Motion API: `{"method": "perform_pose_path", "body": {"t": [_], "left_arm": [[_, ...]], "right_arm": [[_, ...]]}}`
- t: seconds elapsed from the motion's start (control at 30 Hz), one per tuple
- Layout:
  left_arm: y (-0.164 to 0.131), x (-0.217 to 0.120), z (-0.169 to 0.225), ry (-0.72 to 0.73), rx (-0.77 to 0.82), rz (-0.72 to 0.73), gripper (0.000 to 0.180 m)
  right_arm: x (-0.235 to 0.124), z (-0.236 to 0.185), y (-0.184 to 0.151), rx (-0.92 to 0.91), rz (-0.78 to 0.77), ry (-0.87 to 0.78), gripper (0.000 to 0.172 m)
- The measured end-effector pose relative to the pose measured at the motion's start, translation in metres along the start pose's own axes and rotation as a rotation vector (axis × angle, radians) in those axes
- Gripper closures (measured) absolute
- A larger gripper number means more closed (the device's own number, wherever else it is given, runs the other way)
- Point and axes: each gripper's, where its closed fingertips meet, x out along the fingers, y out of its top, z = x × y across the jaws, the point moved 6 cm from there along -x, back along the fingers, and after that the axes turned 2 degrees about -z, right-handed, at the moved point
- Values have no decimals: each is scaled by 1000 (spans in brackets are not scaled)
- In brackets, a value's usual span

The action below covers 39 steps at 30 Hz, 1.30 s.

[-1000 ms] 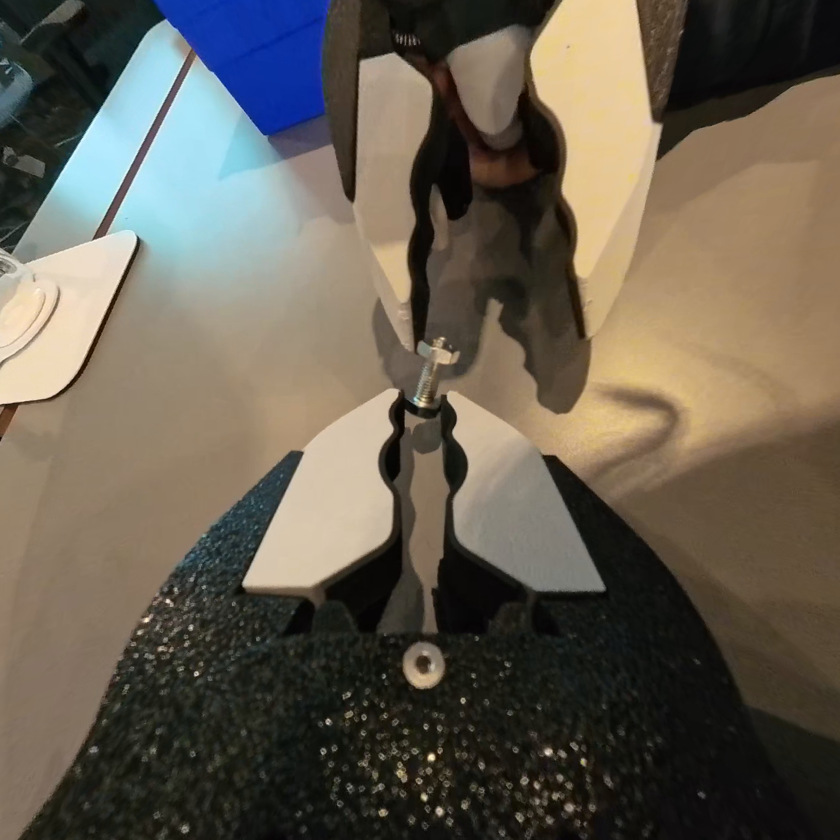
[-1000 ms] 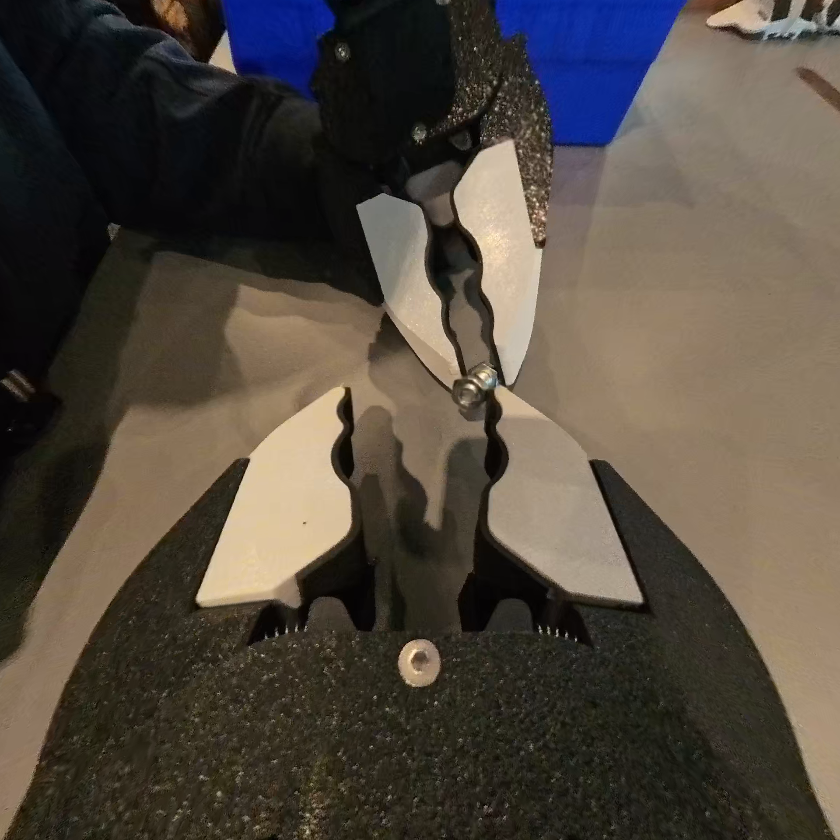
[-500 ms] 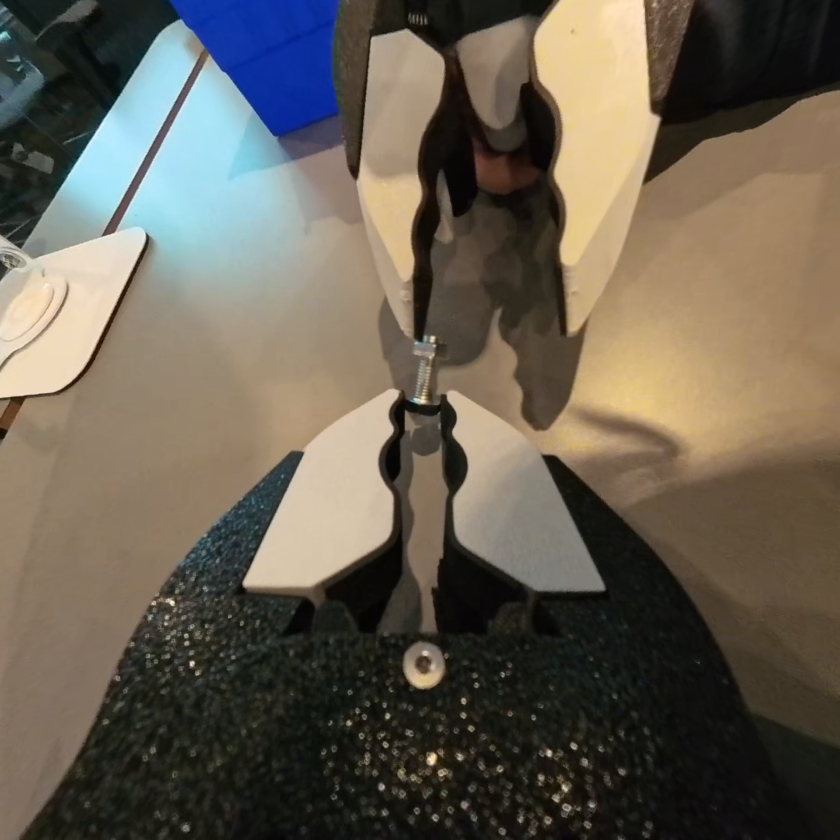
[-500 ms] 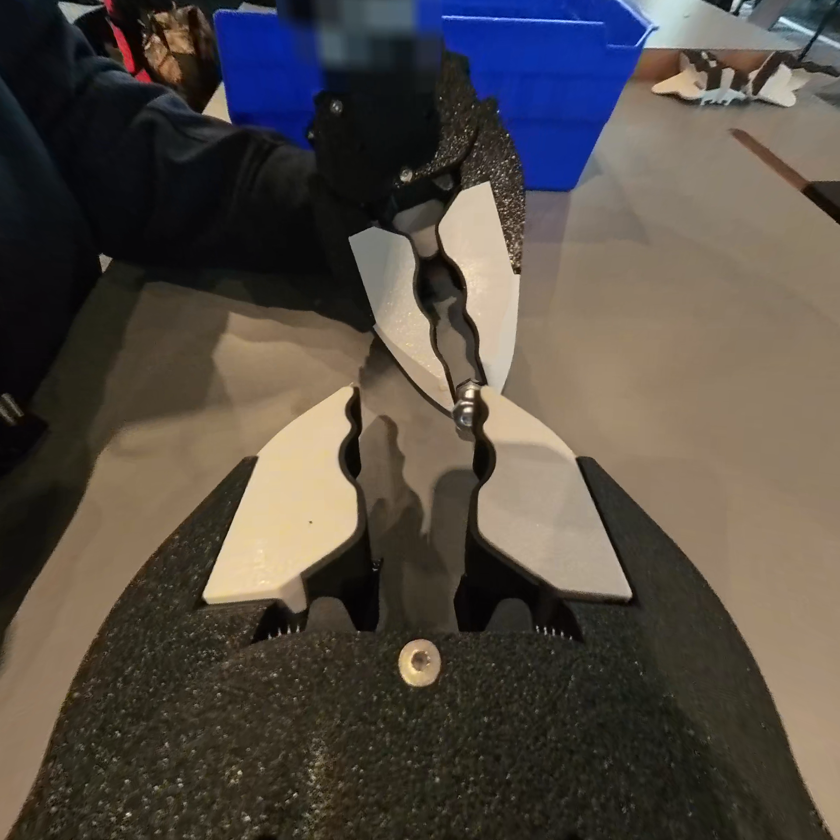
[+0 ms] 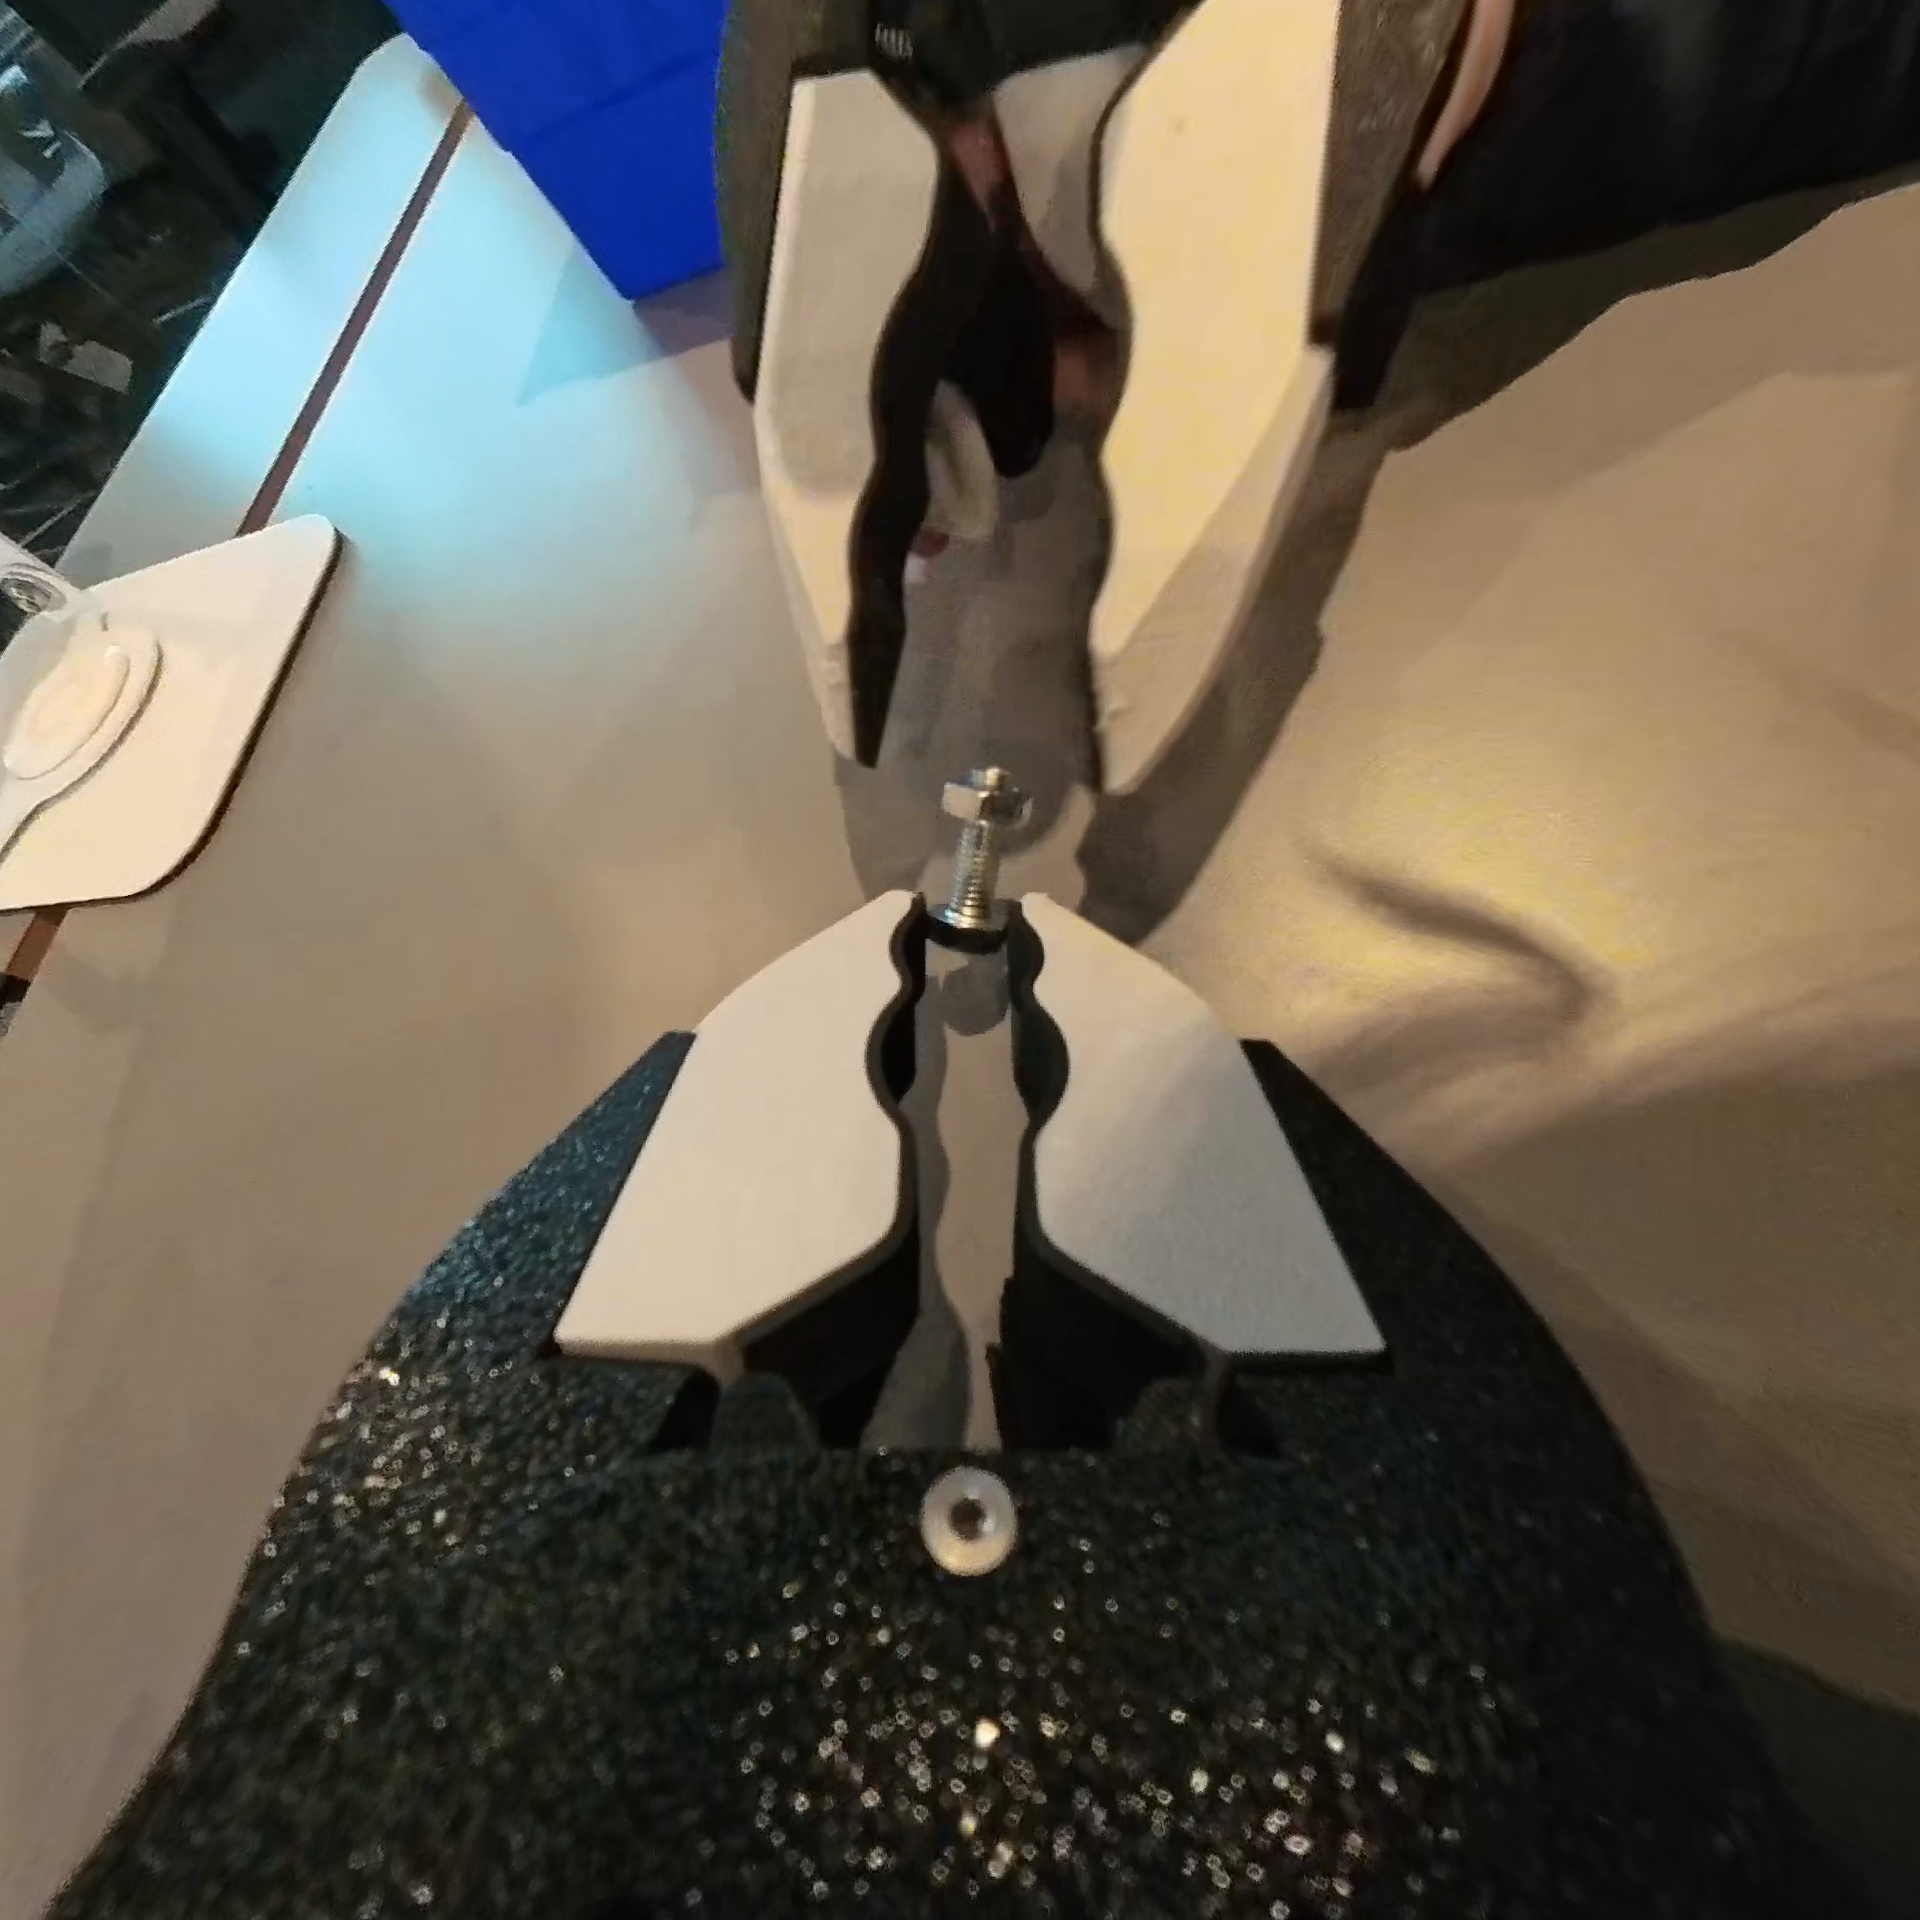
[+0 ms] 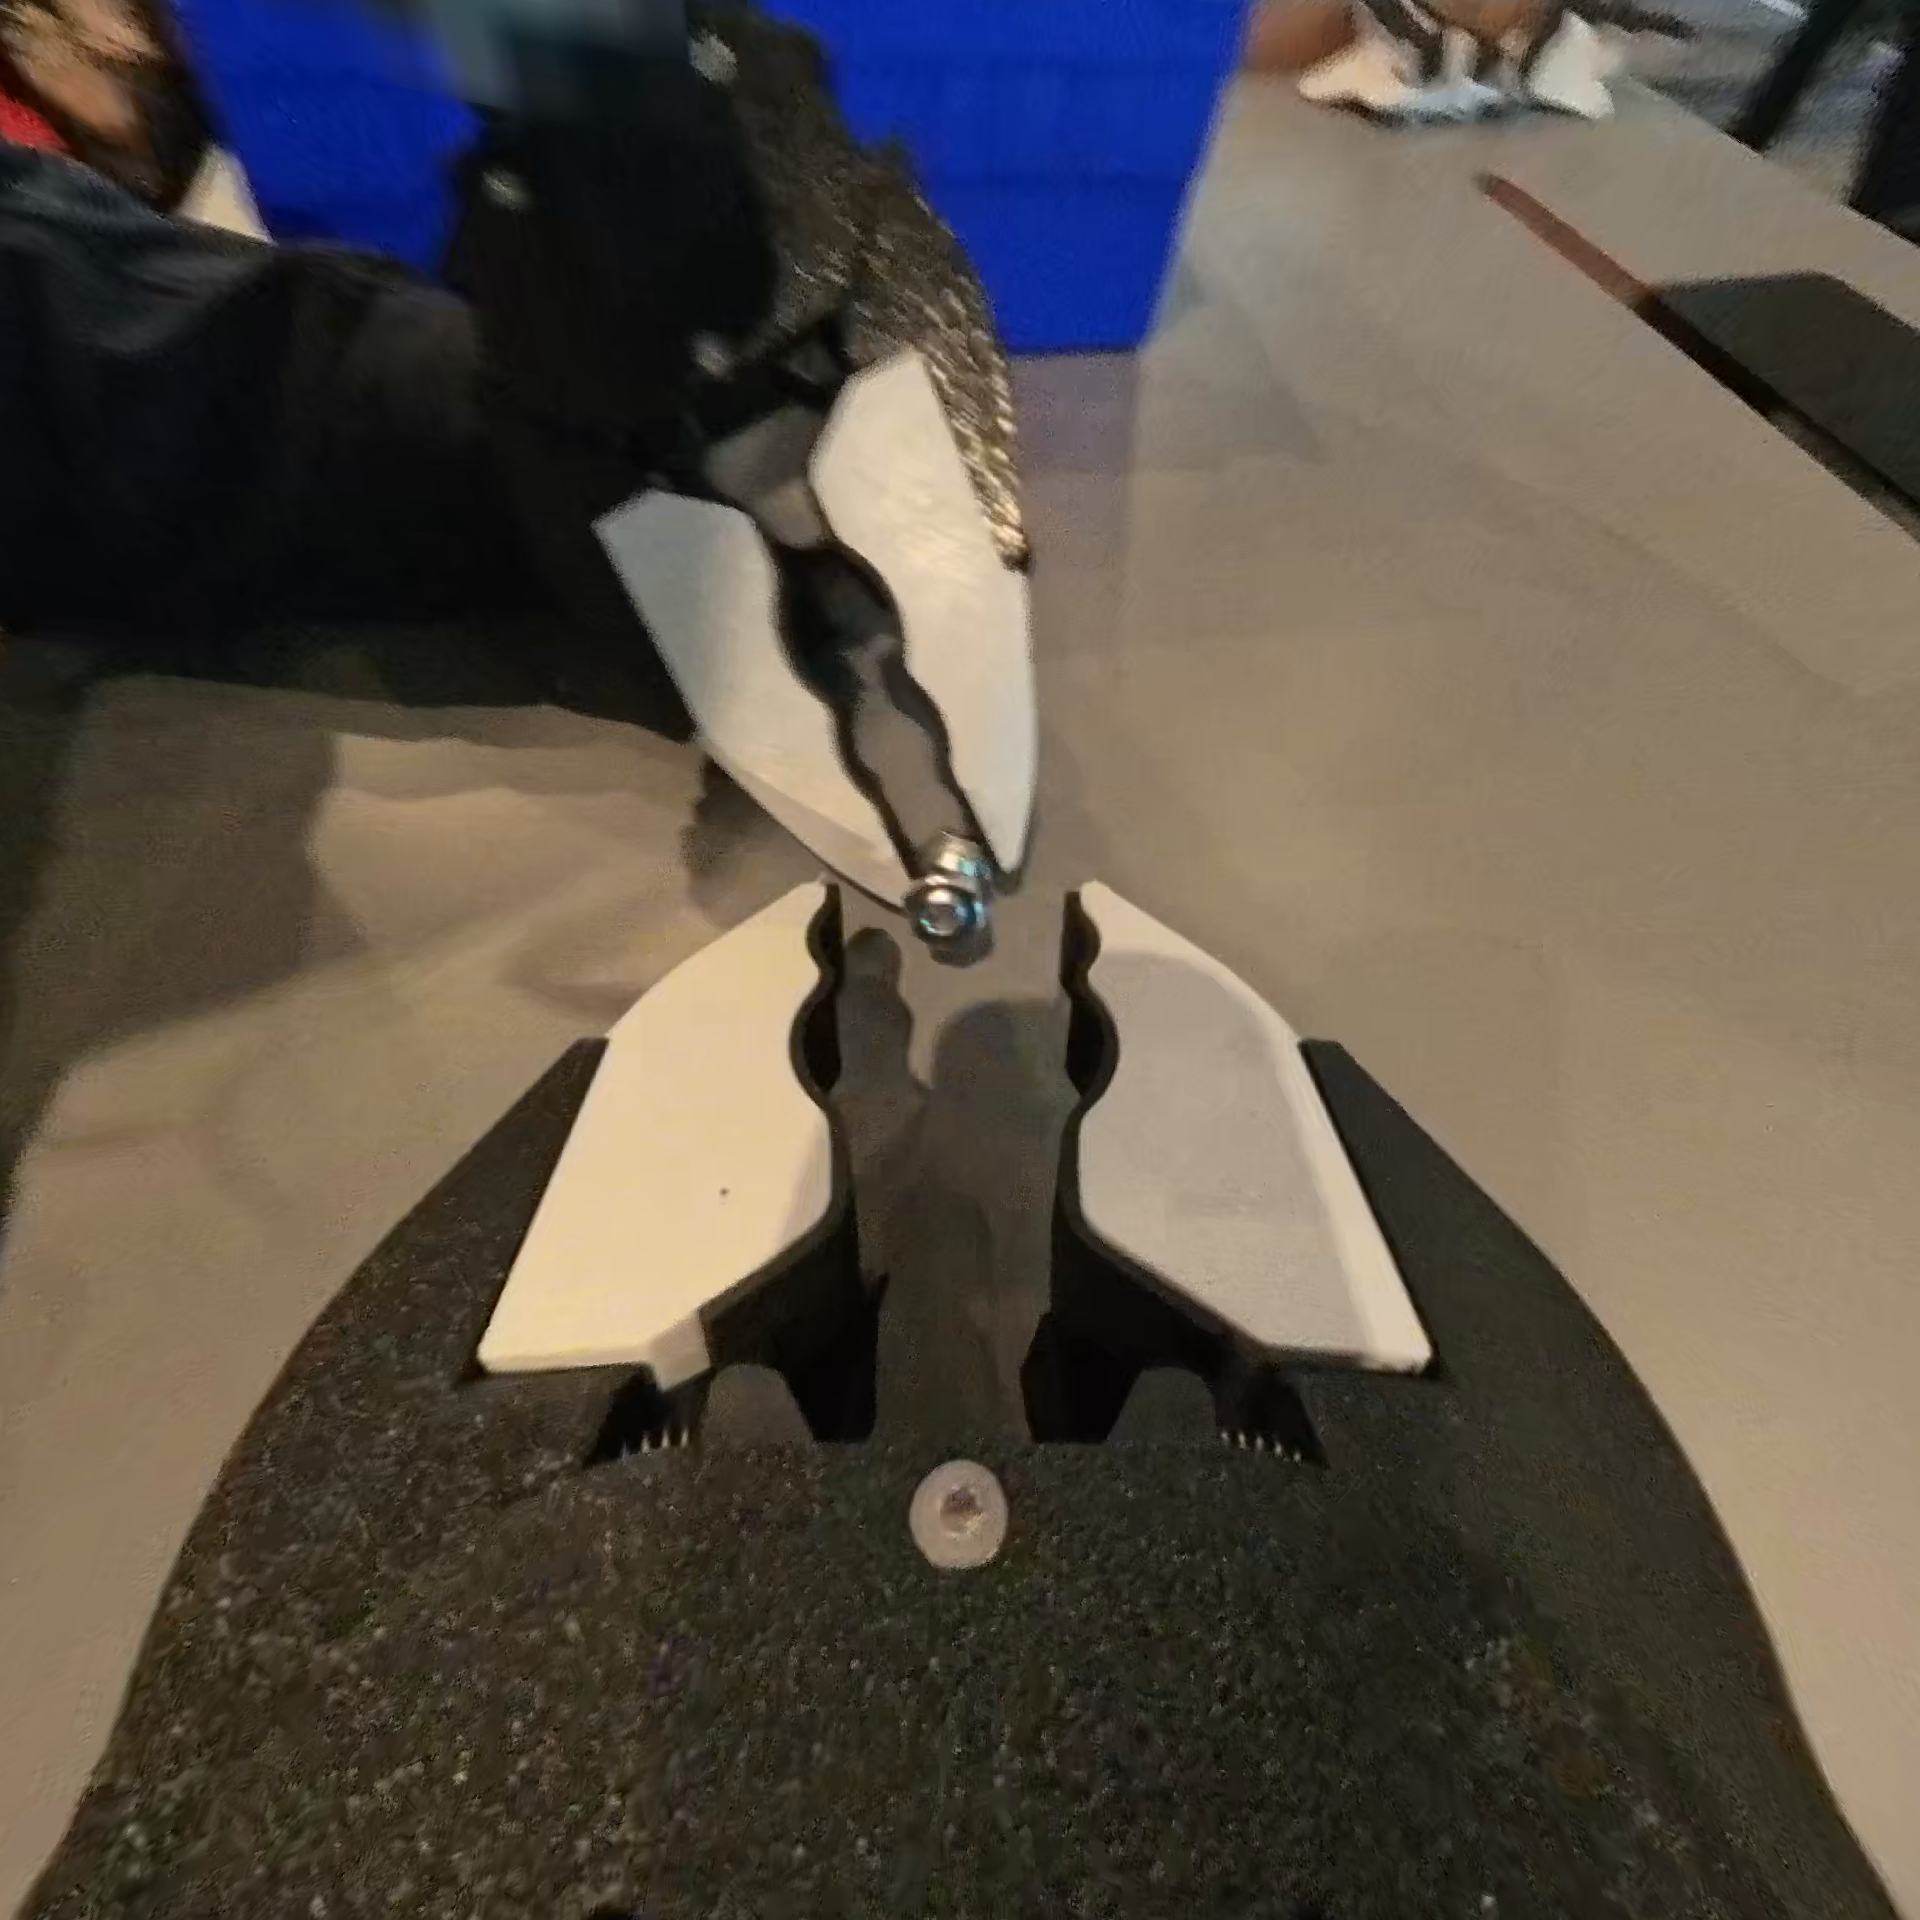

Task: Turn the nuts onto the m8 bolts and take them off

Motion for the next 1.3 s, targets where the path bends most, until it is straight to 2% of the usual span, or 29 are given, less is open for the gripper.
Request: {"method": "perform_pose_path", "body": {"t": [0.07, 0.2, 0.37, 0.5, 0.6, 0.67, 0.73, 0.87, 1.03, 1.1, 1.2, 1.3], "left_arm": [[0, 0, 0, 4, 0, -1, 167], [-1, 1, 0, 11, 8, -14, 166], [0, 0, 0, 9, 6, -8, 166], [-1, 1, 0, 8, 7, -14, 166], [-1, 0, 0, 8, 6, -15, 167], [-1, 0, 0, 8, 4, -16, 166], [-1, 0, 0, 8, 6, -18, 166], [-1, 0, 0, 10, 5, -19, 166], [-2, 1, 0, 11, 6, -32, 166], [-2, 2, 0, 11, 9, -34, 166], [-2, 1, 0, 11, 6, -29, 167], [-2, 1, 0, 10, 6, -29, 167]], "right_arm": [[3, 2, -2, 25, -34, -30, 136], [4, -4, 4, 124, -9, 47, 151], [5, -2, 3, 201, -15, 72, 153], [3, -6, 6, 120, 6, 82, 155], [6, -15, 8, 5, -16, 75, 149], [6, -13, 9, -35, -32, 13, 145], [2, -8, 10, -20, -14, -28, 144], [1, -4, 4, 43, -67, -6, 141], [8, -28, 13, -76, -27, 116, 142], [6, -27, 15, -111, -18, 62, 142], [3, -13, 10, -68, -56, -18, 140], [4, -10, 5, -35, -88, -21, 139]]}}
